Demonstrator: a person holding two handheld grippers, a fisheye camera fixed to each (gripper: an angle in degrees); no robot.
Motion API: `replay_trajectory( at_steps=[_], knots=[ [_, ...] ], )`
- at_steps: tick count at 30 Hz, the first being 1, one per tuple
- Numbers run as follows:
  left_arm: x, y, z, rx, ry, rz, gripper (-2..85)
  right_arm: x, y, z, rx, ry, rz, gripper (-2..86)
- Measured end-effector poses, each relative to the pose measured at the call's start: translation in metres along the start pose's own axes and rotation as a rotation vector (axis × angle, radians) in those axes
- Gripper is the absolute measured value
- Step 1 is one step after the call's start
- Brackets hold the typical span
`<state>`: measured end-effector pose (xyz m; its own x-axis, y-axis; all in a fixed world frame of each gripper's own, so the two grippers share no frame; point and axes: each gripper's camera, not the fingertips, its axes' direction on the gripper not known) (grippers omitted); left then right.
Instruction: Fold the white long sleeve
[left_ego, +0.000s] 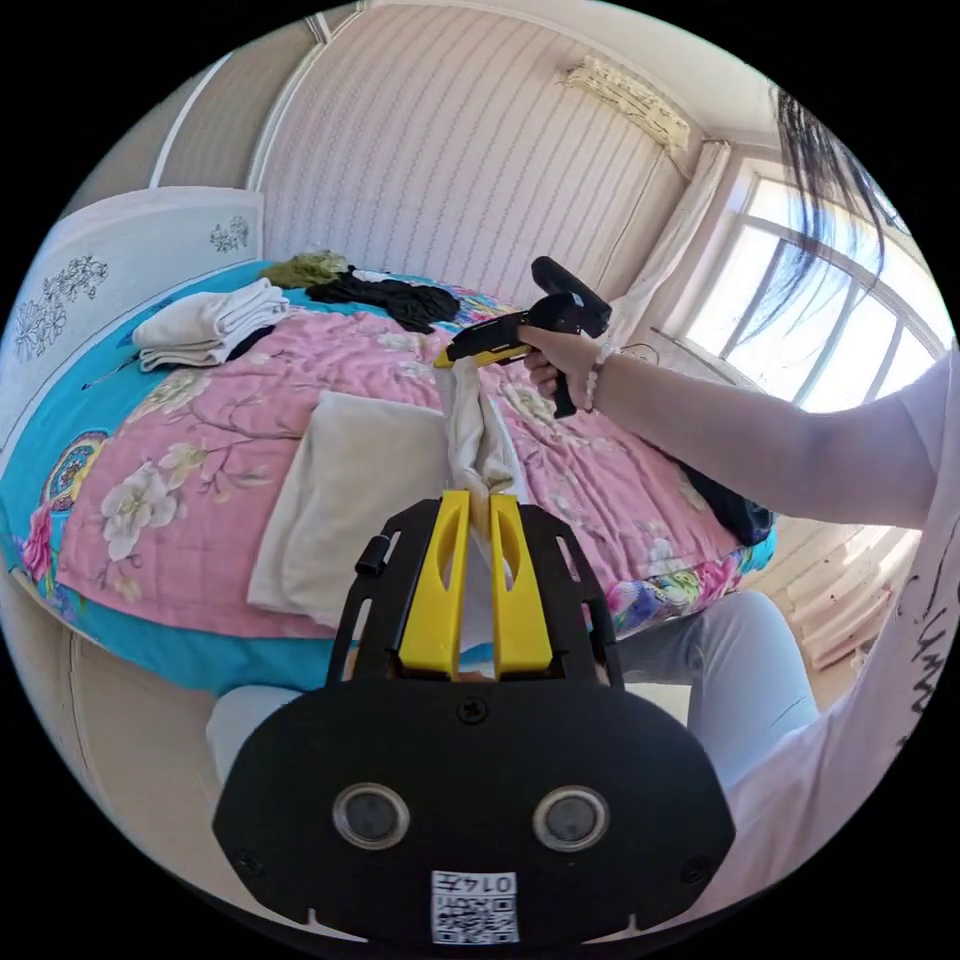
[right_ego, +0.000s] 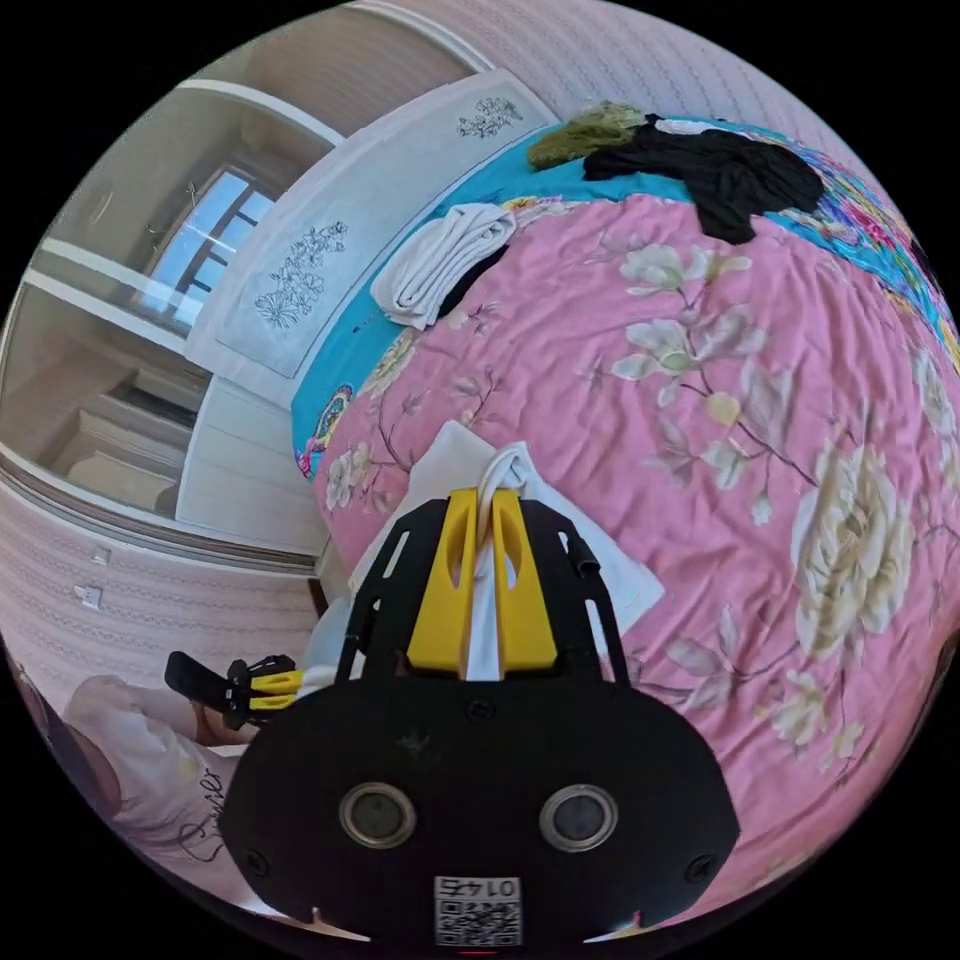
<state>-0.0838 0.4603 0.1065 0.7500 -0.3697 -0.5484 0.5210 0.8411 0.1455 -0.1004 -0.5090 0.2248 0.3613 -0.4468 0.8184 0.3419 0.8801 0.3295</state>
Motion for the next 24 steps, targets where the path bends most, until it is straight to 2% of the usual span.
replay_trajectory(
  at_steps=[6,11,14,17,19,21,24],
  knots=[
    [-0.061,-0.008,-0.011,-0.058,-0.034,-0.139,4.5,-0.056,-0.061,0.080,-0.100,0.076,0.006,2.5],
    [-0.100,-0.006,-0.024,-0.073,-0.008,-0.295,4.4,-0.095,-0.089,0.109,-0.158,0.169,-0.030,5.7],
    [-0.119,-0.003,-0.037,-0.064,0.059,-0.394,1.2,-0.114,-0.098,0.106,-0.130,0.083,-0.064,6.7],
    [-0.130,-0.005,-0.055,-0.065,0.025,-0.444,-0.3,-0.129,-0.103,0.099,-0.113,0.034,-0.115,6.8],
    [-0.130,-0.007,-0.067,-0.053,-0.038,-0.426,-0.1,-0.134,-0.103,0.094,-0.106,0.067,-0.131,6.9],
    [-0.121,-0.013,-0.070,-0.068,-0.187,-0.319,1.9,-0.138,-0.102,0.092,-0.124,0.135,-0.141,7.4],
    [-0.106,-0.030,-0.055,-0.106,-0.155,-0.165,8.4,-0.143,-0.104,0.100,-0.191,0.187,-0.169,10.4]
  ],
)
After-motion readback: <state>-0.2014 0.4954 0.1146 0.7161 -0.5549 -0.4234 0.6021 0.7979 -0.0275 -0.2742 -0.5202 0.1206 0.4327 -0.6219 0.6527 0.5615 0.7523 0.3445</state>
